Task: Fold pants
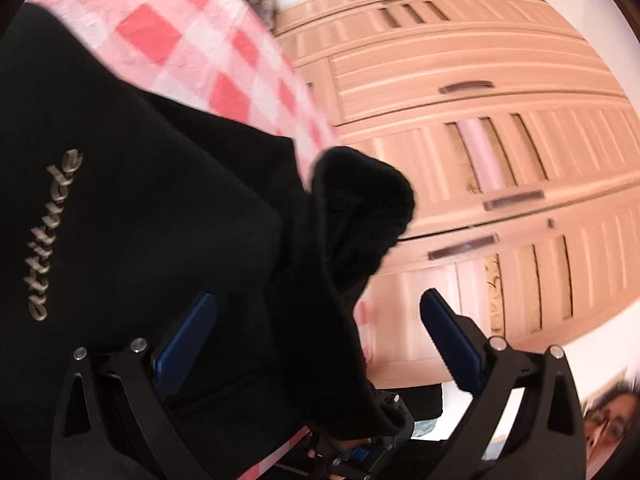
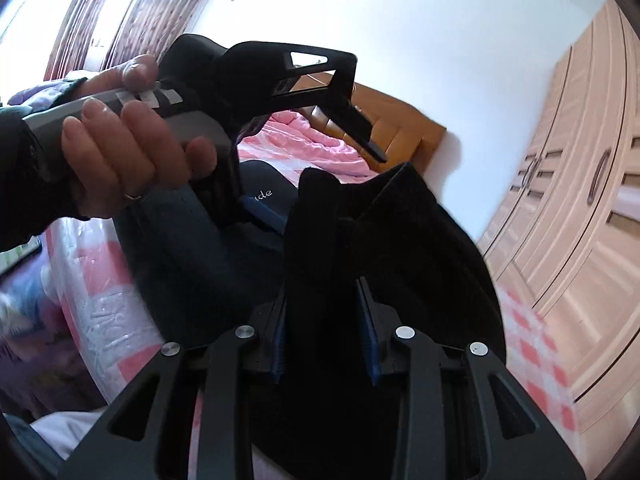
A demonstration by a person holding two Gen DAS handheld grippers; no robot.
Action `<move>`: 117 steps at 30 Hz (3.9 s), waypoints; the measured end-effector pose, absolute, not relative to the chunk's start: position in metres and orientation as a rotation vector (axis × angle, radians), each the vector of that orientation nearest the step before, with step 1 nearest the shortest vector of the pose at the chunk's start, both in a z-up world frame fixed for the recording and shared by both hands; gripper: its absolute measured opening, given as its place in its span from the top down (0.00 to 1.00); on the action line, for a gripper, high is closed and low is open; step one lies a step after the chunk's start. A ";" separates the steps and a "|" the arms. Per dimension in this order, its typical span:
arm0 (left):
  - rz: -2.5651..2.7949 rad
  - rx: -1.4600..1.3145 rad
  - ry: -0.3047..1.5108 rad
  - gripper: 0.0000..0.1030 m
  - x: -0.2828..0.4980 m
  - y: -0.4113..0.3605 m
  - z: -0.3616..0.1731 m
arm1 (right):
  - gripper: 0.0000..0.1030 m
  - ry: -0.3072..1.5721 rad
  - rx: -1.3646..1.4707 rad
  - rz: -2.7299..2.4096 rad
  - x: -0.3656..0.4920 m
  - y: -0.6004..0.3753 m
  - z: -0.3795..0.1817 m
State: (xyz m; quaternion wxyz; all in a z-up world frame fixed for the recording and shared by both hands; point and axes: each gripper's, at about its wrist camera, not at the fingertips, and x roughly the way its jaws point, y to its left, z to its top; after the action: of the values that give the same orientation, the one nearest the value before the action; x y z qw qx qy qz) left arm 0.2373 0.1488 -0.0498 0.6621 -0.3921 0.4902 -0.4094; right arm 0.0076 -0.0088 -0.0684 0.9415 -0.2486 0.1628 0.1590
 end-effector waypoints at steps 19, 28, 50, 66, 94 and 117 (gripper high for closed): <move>-0.665 -0.026 1.299 0.69 0.240 0.023 0.003 | 0.08 0.304 -0.380 0.242 -0.028 -0.107 -0.051; -0.804 -0.208 1.102 0.81 0.222 0.005 0.107 | 0.08 0.492 -0.221 0.222 -0.010 -0.136 -0.067; -0.500 -0.706 1.083 0.63 0.206 0.299 -0.041 | 0.06 0.585 -0.325 0.304 0.032 -0.081 -0.092; -0.427 0.048 0.904 0.18 0.118 0.106 0.033 | 0.05 0.658 0.259 0.662 0.159 -0.127 -0.025; -0.406 0.022 0.851 0.14 0.086 0.120 -0.015 | 0.04 1.007 -0.091 0.704 0.293 0.077 -0.059; -0.293 0.089 0.799 0.10 0.069 0.097 -0.016 | 0.04 0.932 0.098 0.476 0.165 -0.093 -0.070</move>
State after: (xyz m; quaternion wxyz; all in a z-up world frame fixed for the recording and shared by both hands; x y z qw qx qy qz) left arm 0.0690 0.0969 -0.0161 0.9098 0.0429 0.3875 -0.1422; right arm 0.1653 -0.0933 -0.0702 0.8650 0.0468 0.4449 0.2273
